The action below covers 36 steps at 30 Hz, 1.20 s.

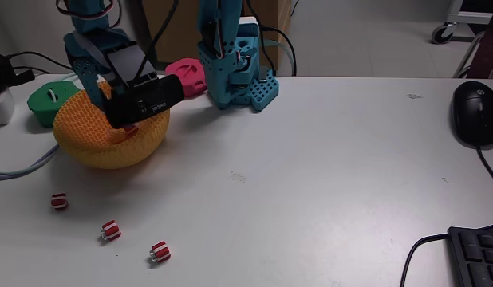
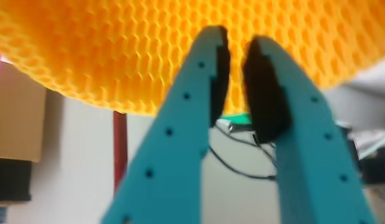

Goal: Place cube pieces into the yellow basket

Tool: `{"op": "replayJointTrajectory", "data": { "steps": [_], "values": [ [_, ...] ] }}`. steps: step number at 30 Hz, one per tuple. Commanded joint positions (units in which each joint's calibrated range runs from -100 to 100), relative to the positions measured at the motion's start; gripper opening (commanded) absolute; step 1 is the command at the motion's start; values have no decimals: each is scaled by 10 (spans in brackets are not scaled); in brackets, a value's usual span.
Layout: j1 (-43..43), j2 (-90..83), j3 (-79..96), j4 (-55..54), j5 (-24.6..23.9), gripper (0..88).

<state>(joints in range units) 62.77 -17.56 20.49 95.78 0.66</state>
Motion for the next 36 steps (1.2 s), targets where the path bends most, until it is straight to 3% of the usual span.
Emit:
{"op": "replayJointTrajectory", "data": {
  "steps": [1, 6, 14, 18, 36],
  "values": [
    [1, -38, -8, 4, 21, 287],
    [-104, -28, -123, -7, 20, 297],
    [-267, 162, -266, -102, -80, 223],
    [-341, 227, -265, -131, -87, 239],
    [-328, 405, -305, -230, -85, 223]
  ]
}}
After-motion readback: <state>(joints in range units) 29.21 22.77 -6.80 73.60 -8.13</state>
